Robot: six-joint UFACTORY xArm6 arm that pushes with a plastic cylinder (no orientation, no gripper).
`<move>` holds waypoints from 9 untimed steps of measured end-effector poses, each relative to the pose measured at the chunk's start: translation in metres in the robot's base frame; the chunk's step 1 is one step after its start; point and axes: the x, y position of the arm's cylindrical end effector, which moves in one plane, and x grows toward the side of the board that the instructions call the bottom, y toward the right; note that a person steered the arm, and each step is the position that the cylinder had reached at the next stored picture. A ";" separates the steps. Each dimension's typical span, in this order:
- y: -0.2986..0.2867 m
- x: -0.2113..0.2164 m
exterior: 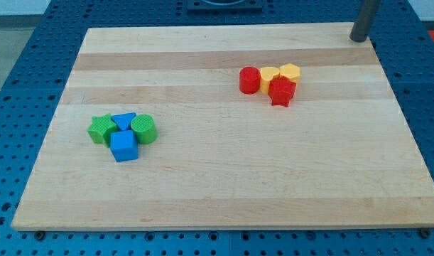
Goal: Separate the red blocks from the yellow blocks
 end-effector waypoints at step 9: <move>-0.090 0.155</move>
